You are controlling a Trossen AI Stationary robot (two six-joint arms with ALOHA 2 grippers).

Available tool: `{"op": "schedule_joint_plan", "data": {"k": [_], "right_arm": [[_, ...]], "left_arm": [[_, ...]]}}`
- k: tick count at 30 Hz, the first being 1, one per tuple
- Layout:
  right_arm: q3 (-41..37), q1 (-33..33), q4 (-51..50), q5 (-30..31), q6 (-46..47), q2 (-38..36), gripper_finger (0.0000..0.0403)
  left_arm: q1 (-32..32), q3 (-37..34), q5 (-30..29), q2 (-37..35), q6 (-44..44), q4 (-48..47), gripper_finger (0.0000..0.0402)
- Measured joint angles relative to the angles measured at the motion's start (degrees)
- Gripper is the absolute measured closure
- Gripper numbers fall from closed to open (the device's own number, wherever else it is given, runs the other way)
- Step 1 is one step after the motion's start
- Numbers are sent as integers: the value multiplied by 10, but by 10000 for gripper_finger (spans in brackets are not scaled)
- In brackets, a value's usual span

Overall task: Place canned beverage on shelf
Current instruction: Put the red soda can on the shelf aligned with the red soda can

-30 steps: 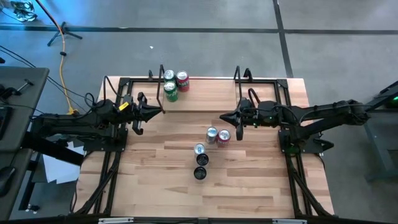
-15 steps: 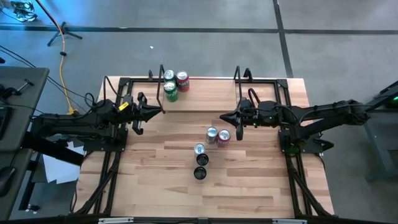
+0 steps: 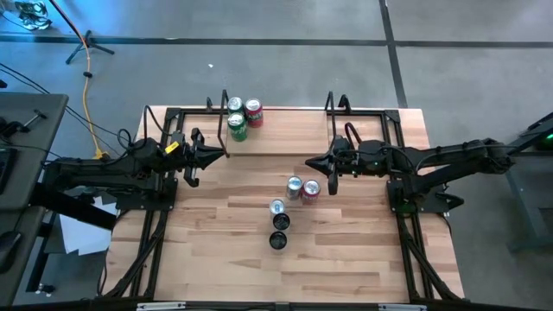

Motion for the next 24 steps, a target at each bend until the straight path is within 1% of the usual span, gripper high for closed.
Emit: {"op": "schedule_joint_plan", "data": {"k": [11,14,16,18,21,24], "right_arm": [[0,0,1,0,0,0,401],[0,0,4,1,3,0,384],[0,0,3,14,19,0,355],[0,0,4,34,27,0,311],[0,0,4,69,30,0,229],[0,0,4,108,52,0,141]], "left_arm": [[0,0,0,0,0,0,401],[0,0,0,0,-1,0,401],[0,0,0,0,-1,0,401],[0,0,0,0,-1,0,401],[0,0,0,0,-2,0,401],[0,0,0,0,-15,0,401]]}}
